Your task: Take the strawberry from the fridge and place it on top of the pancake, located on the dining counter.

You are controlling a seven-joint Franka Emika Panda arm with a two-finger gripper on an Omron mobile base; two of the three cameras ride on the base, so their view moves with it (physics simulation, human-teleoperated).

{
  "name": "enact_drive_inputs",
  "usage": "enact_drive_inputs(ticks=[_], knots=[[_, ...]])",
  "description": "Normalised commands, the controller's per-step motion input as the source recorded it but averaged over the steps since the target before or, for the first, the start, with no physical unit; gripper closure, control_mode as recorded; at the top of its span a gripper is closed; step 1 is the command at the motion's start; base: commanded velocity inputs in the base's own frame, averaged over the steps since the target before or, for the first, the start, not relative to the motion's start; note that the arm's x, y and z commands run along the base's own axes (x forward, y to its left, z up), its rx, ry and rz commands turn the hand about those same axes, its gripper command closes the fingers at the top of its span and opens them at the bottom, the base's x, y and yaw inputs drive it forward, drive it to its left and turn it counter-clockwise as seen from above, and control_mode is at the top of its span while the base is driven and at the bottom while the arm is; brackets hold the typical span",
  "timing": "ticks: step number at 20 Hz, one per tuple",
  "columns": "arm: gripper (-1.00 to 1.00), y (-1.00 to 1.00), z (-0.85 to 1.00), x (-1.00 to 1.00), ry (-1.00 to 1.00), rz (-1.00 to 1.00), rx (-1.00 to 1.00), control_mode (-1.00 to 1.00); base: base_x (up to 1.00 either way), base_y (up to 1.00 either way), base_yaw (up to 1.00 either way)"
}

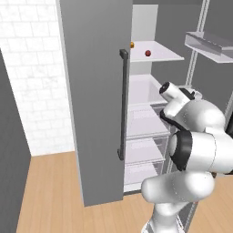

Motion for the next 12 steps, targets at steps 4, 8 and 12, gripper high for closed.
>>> enact_drive_inputs(ticks=[4,8,12], knots=[[-1.0,-0.08,0.06,-0.26,0.0,0.04,0.0,-1.0,0.0,0.0,0.0],[-1.0,0.65,0.36,-0.63,-0.02,0.09,0.04,-1.0,0.0,0.0,0.0],[-1.0,0.98,0.4,-0.91,-0.21,0.11,0.2,-1.0,0.0,0.0,0.0]])
